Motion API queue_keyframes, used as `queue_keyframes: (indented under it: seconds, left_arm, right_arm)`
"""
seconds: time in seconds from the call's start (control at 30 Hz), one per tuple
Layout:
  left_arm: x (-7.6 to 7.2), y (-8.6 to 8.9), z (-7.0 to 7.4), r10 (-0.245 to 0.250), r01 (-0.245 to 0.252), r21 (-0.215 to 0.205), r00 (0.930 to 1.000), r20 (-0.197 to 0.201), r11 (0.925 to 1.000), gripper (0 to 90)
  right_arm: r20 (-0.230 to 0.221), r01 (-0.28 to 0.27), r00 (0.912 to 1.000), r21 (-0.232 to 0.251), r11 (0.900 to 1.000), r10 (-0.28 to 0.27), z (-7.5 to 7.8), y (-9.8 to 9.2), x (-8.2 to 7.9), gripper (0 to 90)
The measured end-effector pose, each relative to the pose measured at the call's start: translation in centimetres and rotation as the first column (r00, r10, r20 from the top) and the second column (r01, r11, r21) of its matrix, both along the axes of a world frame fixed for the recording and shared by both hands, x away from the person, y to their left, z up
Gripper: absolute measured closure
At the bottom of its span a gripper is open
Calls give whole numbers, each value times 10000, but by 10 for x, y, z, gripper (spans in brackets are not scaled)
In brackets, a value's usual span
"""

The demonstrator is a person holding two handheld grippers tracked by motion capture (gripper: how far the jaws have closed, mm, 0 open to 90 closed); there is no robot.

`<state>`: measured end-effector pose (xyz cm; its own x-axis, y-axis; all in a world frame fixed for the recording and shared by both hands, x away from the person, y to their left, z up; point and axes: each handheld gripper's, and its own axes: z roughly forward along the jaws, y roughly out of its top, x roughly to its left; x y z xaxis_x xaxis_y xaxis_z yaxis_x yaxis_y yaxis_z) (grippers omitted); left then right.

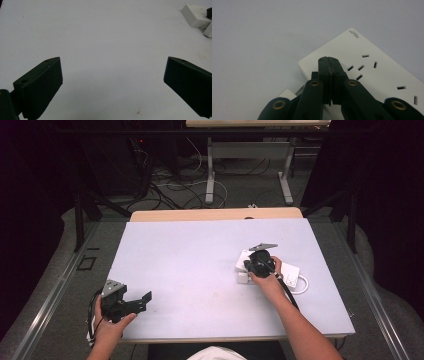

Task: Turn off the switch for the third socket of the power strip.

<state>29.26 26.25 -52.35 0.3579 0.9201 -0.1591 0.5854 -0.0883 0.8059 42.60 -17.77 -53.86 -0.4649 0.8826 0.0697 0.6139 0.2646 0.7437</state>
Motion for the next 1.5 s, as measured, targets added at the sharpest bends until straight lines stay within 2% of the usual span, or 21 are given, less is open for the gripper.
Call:
queue_keyframes:
  seconds: [0.2, 0.27, 0.43, 0.47, 0.6, 0.73, 0.77, 0.8, 0.83, 1.0, 1.03, 1.2, 1.27, 1.33, 1.5]
  left_arm:
    - [1, 1, 0, -15, 15, 11, 10000, -23, 10000, 19]
    - [1, 0, 0, 16, -16, -20, 10000, -45, 10000, 19]
    - [2, 0, -1, 4, -5, -22, 10000, -76, 10000, 19]
    - [2, 0, -1, 4, -5, -22, 10000, -76, 10000, 19]
    - [3, -2, -1, -66, 66, 7, 9999, -87, 10000, 20]
    - [4, -3, -1, -46, 46, -72, 10000, -49, 10000, 20]
    - [4, -3, -1, -93, 93, -22, 9999, -67, 10000, 20]
    - [5, -4, 0, -111, 111, -74, 9999, -41, 9999, 20]
    - [5, -4, 0, -111, 111, -74, 9999, -41, 9999, 20]
    - [8, -7, 0, -312, 311, -66, 9995, -29, 9995, 20]
    - [10, -9, -1, -379, 378, -41, 9993, -50, 9993, 20]
    - [13, -11, 0, -460, 461, -102, 9989, 34, 9989, 20]
    - [14, -11, 0, -503, 503, -58, 9987, -16, 9987, 20]
    - [15, -11, 0, -523, 523, -82, 9986, -39, 9986, 20]
    - [16, -16, 0, -583, 583, 31, 9983, 36, 9983, 20]
  right_arm:
    - [-39, -41, 10000, 50, 10000, 41, 0, 0, 0, 872]
    - [-147, 3, 9999, 183, 9998, 0, 1, 0, 0, 838]
    - [-64, -126, 9999, 248, 9996, 128, 2, 0, -1, 746]
    - [-102, -32, 9999, 317, 9995, 36, 3, 1, -2, 723]
    - [203, -15, 9998, 416, 9991, 6, 6, -1, -3, 581]
    - [-89, 224, 9997, 801, 9965, -218, 11, -1, -4, 432]
    - [-89, 224, 9997, 801, 9965, -218, 11, -1, -4, 432]
    - [-143, 155, 9998, 907, 9958, -143, 14, -1, -4, 369]
    - [-265, 217, 9995, 984, 9949, -192, 15, 0, -6, 346]
    - [-219, 125, 9997, 894, 9959, -105, 19, 1, -11, 279]
    - [-248, 83, 9997, 870, 9962, -62, 21, 2, -13, 237]
    - [-209, 32, 9998, 899, 9959, -14, 27, 5, -19, 175]
    - [-336, -13, 9994, 912, 9958, 44, 28, 7, -20, 164]
    - [-361, 52, 9993, 696, 9976, -27, 29, 8, -22, 155]
    - [-465, -154, 9988, 607, 9980, 183, 33, 12, -25, 117]
